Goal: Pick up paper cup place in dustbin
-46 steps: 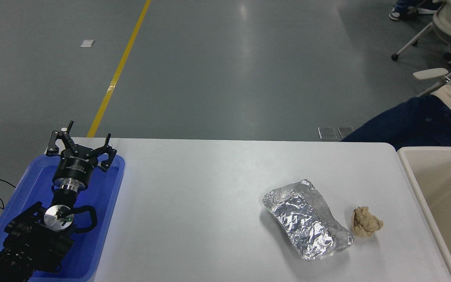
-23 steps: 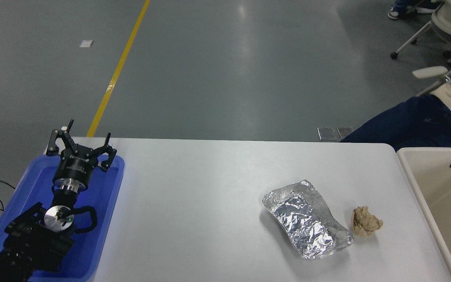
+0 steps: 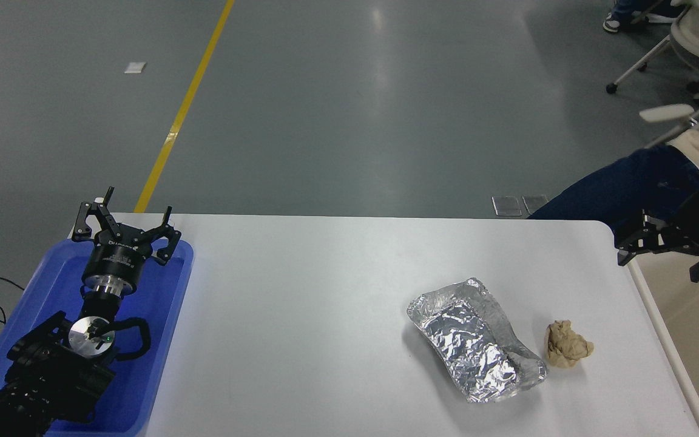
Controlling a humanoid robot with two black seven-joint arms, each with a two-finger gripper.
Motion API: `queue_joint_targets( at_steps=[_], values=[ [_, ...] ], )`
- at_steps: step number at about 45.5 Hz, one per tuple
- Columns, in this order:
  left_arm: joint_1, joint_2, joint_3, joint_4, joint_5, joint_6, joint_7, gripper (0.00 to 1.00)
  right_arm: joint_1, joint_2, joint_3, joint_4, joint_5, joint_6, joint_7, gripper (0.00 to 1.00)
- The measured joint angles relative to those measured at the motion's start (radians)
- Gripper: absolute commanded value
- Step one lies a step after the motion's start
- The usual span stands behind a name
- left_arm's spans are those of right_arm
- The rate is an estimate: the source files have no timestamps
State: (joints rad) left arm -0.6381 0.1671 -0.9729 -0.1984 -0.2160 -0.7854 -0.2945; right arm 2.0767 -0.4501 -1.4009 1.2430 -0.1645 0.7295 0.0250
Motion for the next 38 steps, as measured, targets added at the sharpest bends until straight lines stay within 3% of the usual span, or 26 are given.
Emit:
queue_joint_targets(
  at_steps=[18, 38],
  values=[
    [0.0, 0.0, 0.0, 0.0, -0.001, 0.0, 0.0, 1.0, 0.149, 0.149, 0.027, 0.009, 0.0, 0.047, 0.0, 1.0],
    [0.0, 0.0, 0.0, 0.0, 0.0, 0.0, 0.0, 1.0, 0.189, 0.203, 0.06, 0.012, 0.002, 0.055, 0.001, 1.0]
  ],
)
